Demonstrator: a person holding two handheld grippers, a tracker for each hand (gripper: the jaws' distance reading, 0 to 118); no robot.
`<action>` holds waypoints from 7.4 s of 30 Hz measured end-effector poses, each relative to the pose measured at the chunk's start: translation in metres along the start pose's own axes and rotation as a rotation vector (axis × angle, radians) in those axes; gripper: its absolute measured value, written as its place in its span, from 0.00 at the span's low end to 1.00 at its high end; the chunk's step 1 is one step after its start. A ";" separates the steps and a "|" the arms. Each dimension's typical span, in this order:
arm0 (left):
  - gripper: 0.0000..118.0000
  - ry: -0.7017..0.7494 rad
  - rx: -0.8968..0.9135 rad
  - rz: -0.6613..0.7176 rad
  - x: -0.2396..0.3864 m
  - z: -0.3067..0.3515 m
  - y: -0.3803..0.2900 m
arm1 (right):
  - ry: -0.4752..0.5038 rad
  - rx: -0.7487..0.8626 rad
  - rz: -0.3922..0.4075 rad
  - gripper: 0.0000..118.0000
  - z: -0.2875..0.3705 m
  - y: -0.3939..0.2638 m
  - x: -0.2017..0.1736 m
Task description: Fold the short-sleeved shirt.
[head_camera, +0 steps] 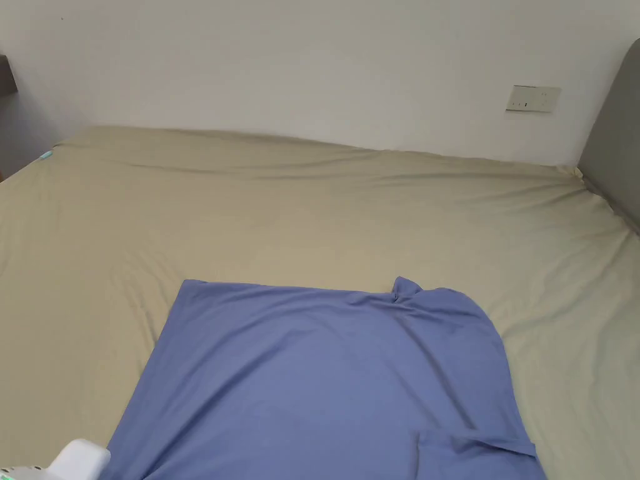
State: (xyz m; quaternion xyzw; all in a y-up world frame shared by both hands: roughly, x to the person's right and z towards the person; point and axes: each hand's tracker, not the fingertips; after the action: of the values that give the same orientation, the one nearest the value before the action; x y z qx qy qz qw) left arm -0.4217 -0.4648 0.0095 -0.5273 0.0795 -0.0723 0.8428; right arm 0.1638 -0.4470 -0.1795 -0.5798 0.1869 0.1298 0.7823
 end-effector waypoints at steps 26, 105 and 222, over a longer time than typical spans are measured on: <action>0.92 0.110 0.841 0.289 0.024 0.209 0.107 | -0.201 0.879 0.045 0.94 0.206 0.064 -0.117; 0.03 0.004 0.215 0.465 0.016 0.060 -0.005 | -0.237 0.153 0.031 0.85 -0.005 -0.037 -0.056; 0.49 0.075 0.124 0.507 -0.001 -0.080 0.083 | -0.332 0.762 0.132 0.02 0.094 0.100 -0.126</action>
State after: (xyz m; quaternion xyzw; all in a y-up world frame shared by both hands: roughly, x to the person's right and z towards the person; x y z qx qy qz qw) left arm -0.4359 -0.4988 -0.0993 -0.4349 0.2358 0.1168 0.8612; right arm 0.0222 -0.3263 -0.1856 -0.2068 0.1294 0.1927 0.9504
